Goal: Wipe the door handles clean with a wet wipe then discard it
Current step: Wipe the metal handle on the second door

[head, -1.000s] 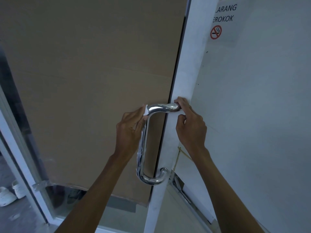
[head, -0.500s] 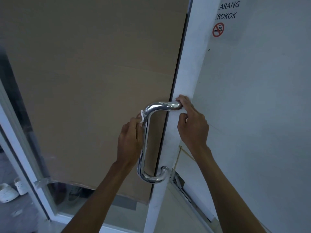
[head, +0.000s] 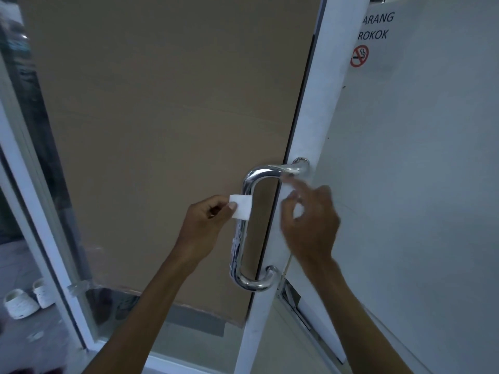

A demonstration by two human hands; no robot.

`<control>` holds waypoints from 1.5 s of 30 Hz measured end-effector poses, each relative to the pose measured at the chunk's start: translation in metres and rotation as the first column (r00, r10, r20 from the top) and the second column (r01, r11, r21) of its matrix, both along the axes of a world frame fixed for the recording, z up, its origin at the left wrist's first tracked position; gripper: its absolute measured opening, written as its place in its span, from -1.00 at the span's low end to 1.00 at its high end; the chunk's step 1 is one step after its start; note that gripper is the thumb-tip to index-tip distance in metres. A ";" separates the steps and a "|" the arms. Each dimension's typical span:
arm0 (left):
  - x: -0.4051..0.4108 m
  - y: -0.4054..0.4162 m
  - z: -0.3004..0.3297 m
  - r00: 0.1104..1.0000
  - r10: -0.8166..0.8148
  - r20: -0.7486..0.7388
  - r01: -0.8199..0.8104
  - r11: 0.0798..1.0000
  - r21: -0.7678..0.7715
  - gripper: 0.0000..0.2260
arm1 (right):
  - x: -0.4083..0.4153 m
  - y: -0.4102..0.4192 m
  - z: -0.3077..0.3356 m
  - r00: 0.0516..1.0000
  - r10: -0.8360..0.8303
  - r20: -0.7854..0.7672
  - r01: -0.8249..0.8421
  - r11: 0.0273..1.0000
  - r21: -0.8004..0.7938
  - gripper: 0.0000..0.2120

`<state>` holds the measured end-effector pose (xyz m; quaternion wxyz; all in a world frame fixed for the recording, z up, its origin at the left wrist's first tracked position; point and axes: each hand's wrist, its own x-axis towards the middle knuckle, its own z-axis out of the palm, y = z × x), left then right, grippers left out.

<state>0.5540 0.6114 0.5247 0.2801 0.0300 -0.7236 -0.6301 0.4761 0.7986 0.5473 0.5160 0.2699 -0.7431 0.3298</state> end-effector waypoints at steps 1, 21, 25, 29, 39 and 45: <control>0.002 0.000 0.000 0.998 -0.061 0.022 0.060 0.998 0.019 -0.89 | 0.007 -0.003 -0.014 0.995 0.056 -0.080 -0.049 0.995 0.089 -0.67; -0.026 -0.016 0.006 0.996 -0.067 0.065 0.055 0.983 0.174 -0.76 | -0.034 -0.011 0.020 0.853 0.210 -0.478 -0.001 0.916 0.401 -0.81; -0.032 -0.011 0.006 0.992 -0.108 0.068 0.096 0.983 0.158 -0.76 | -0.051 -0.012 0.014 0.840 0.133 -0.526 0.138 0.886 0.443 -0.84; -0.033 -0.010 0.006 0.994 -0.086 0.065 0.075 0.985 0.153 -0.76 | -0.055 -0.016 0.001 0.820 0.110 -0.562 0.196 0.868 0.457 -0.76; -0.036 -0.014 0.006 0.994 -0.100 0.043 0.094 0.988 0.124 -0.73 | -0.061 -0.015 -0.028 0.886 0.193 -0.423 0.132 0.768 0.627 -0.49; -0.038 -0.017 0.005 0.992 -0.110 0.055 0.102 0.987 0.122 -0.76 | -0.066 -0.013 -0.039 0.894 0.297 -0.335 0.025 0.715 0.699 -0.50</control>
